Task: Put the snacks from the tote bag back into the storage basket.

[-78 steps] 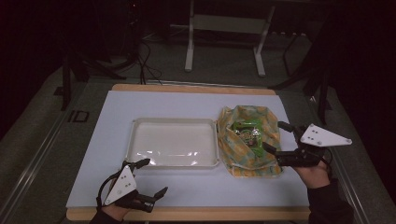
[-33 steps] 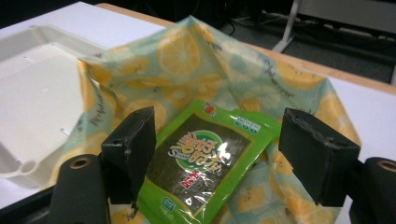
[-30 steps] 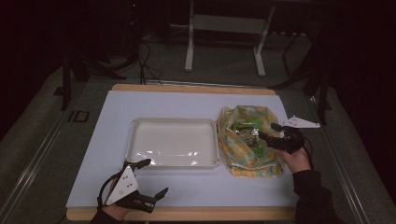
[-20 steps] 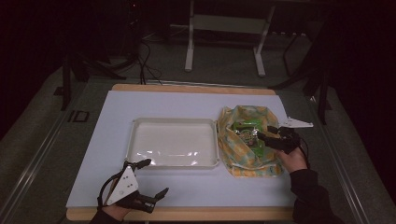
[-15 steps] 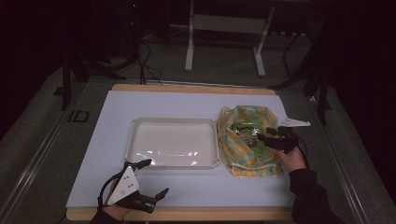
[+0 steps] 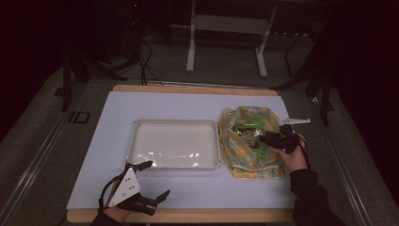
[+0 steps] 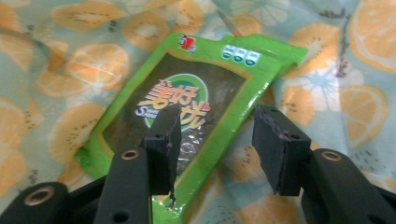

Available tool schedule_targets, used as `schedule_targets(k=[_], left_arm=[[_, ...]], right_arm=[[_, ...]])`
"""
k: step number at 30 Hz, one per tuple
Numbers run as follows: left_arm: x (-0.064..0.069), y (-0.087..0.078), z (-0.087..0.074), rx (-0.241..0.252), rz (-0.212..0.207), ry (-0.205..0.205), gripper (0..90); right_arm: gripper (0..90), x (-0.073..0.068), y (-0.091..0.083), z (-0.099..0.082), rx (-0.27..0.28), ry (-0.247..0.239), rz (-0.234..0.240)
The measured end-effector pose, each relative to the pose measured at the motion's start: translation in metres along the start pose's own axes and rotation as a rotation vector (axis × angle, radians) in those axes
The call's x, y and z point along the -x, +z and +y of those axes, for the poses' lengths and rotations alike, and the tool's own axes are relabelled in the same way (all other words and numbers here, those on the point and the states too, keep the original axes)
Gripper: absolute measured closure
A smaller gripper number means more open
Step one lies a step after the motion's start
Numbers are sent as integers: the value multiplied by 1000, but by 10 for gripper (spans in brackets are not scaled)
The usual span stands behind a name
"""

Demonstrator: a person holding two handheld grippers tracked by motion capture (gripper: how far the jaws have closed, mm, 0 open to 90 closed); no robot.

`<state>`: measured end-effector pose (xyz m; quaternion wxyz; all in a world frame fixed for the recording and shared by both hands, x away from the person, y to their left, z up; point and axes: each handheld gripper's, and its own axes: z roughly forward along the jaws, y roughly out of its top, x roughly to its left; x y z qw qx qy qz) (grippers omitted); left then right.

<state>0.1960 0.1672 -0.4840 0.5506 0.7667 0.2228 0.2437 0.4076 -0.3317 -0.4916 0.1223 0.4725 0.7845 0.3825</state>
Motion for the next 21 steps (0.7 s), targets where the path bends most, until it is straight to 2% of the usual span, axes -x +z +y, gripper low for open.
schedule_targets(k=[2,4,5,10,13,14,15,17,18,19,20,21], left_arm=[[0,0,0,-1,0,0,4],[0,0,0,-2,-1,0,3],[0,1,0,-3,-2,0,3],[0,1,0,-4,-2,1,3],[0,1,0,-5,-3,2,4],[0,1,0,-5,-3,2,3],[0,1,0,-6,-3,2,3],[0,1,0,-6,-3,1,3],[0,1,0,-6,-3,2,3],[0,1,0,-6,-3,2,3],[0,1,0,-7,-5,1,4],[0,1,0,-7,-5,1,3]], right_arm=[[524,1,1,0,-8,10,4],[566,3,2,0,-19,36,-4],[577,5,2,0,-20,57,2],[620,6,4,2,-39,88,23],[647,5,8,4,-68,135,31],[647,5,8,4,-68,135,31],[646,5,11,5,-84,167,35],[640,5,11,5,-87,175,38],[629,6,13,6,-99,211,33],[629,6,13,6,-99,211,33],[632,8,16,6,-117,237,60],[634,8,17,6,-127,246,60]])
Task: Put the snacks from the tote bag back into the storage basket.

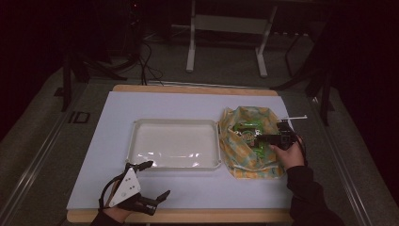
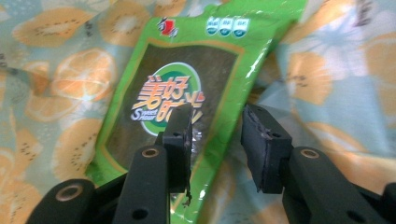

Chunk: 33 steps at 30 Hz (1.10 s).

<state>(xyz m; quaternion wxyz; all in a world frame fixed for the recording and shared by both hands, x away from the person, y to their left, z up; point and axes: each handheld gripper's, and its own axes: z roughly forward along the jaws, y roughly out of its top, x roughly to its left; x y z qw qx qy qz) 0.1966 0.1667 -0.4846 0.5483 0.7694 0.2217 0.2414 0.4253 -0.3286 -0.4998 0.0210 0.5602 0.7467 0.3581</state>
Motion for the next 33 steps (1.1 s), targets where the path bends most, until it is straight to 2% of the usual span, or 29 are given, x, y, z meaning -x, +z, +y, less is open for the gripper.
schedule_targets(k=[2,6,9,12,16,22,26,33], left_arm=[[0,0,0,0,-1,1,3],[0,0,0,-3,-1,3,3],[0,1,0,-7,-4,5,3],[1,1,0,-9,-5,7,3],[1,1,0,-10,-4,10,3],[1,1,0,-10,-3,11,4],[1,1,0,-8,-3,12,4],[1,1,0,-5,-1,15,3]], right_arm=[[647,1,4,0,-26,3,-4],[692,2,9,1,-63,22,17],[719,-1,15,1,-106,25,4],[738,-4,17,1,-121,25,-9],[814,-10,18,2,-138,40,-41],[865,-12,17,2,-132,95,-53],[880,-14,16,1,-120,90,-60],[886,-12,5,2,-67,122,-40]])
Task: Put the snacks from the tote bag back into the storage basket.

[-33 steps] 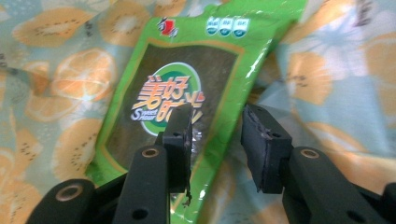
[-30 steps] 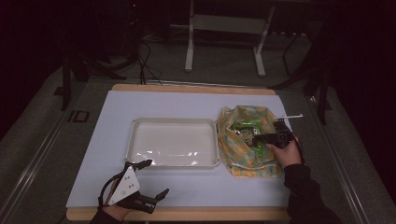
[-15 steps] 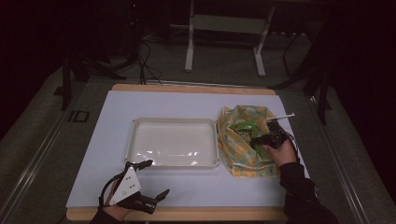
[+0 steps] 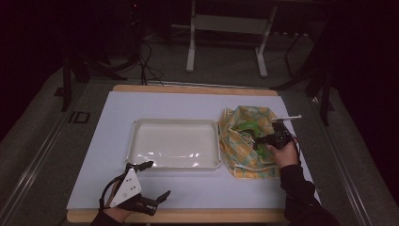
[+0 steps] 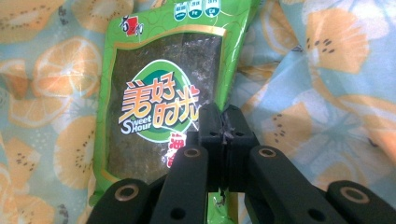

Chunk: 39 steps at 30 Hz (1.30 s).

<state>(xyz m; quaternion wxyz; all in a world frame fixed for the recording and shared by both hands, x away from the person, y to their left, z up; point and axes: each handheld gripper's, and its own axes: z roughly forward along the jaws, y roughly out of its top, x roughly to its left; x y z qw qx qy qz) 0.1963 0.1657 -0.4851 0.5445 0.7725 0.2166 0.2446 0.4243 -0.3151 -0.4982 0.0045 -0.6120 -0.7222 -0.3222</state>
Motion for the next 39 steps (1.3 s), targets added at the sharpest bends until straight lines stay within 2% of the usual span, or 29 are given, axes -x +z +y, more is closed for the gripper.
schedule_targets(k=[4,5,11,14,15,18,22,28,31,39], left_arm=[[0,0,0,-1,3,2,3],[0,0,0,-1,1,1,3],[0,0,0,-2,1,1,3],[0,0,0,-2,1,2,4],[0,0,0,-3,-1,1,3],[0,0,0,-3,-1,3,4],[0,1,0,-7,0,8,3],[0,1,0,-8,2,6,4],[0,1,0,-8,1,8,4],[0,1,0,-8,1,7,4]], right_arm=[[888,1,-7,-1,16,7,-4],[888,1,-8,0,9,-4,-3],[887,3,-21,-2,55,21,6],[887,3,-24,-3,56,7,-5],[887,6,-28,-4,72,35,9],[887,6,-31,-5,71,27,-1],[887,9,-39,-5,87,45,4],[888,12,-52,-6,97,44,-9],[888,17,-61,-7,124,76,5],[888,23,-77,-9,152,105,21]])
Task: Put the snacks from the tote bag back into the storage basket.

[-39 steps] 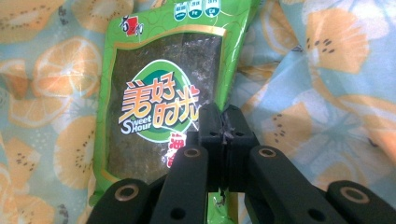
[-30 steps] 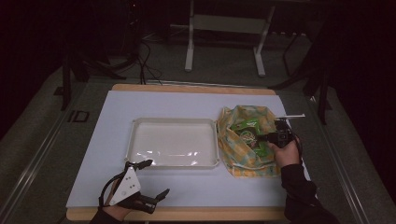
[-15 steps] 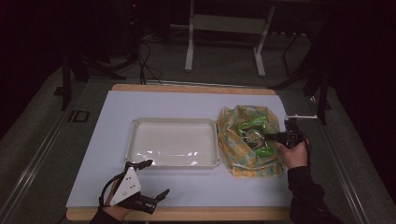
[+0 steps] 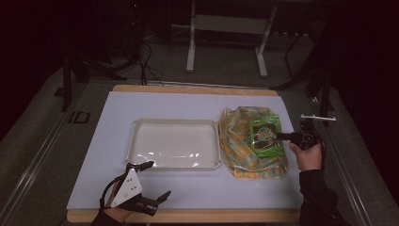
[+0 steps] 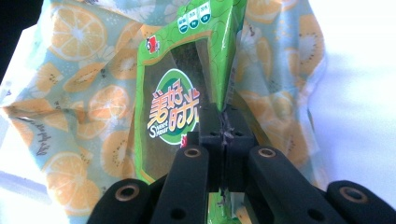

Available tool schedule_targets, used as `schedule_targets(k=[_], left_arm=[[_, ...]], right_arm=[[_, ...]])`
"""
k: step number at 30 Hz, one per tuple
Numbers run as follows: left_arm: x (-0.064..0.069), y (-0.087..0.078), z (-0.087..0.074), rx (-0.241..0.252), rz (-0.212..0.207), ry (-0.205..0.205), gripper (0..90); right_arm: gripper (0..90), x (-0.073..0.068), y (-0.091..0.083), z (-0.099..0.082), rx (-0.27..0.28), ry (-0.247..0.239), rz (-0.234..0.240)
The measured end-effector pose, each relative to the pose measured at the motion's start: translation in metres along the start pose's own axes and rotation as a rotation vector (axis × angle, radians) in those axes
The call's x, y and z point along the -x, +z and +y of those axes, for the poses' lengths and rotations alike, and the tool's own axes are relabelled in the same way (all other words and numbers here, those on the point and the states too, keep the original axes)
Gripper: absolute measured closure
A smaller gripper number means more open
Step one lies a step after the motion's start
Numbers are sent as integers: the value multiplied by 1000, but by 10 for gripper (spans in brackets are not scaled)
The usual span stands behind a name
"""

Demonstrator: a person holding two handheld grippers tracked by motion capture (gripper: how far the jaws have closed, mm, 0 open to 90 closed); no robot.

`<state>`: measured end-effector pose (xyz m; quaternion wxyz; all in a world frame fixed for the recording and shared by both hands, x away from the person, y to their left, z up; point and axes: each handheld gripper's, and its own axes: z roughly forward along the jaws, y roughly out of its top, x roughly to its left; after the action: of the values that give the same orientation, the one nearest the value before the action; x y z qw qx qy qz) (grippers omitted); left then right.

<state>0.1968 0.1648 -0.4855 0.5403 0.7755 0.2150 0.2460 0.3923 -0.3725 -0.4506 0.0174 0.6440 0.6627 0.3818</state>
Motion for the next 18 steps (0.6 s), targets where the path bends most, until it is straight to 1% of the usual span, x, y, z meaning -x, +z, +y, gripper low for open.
schedule_targets(k=[1,3,5,6,7,18], left_arm=[[0,0,0,0,0,1,3],[0,0,0,0,0,1,3],[0,0,0,1,0,1,4],[0,0,0,1,2,0,3],[0,0,0,0,0,0,3],[0,0,0,1,-1,1,3]], right_arm=[[888,0,-2,0,1,-3,-1],[888,2,-8,1,10,14,11],[888,2,-8,1,10,14,11],[888,2,-12,1,14,15,6],[888,2,-12,1,14,15,6],[888,1,-28,4,41,31,32]])
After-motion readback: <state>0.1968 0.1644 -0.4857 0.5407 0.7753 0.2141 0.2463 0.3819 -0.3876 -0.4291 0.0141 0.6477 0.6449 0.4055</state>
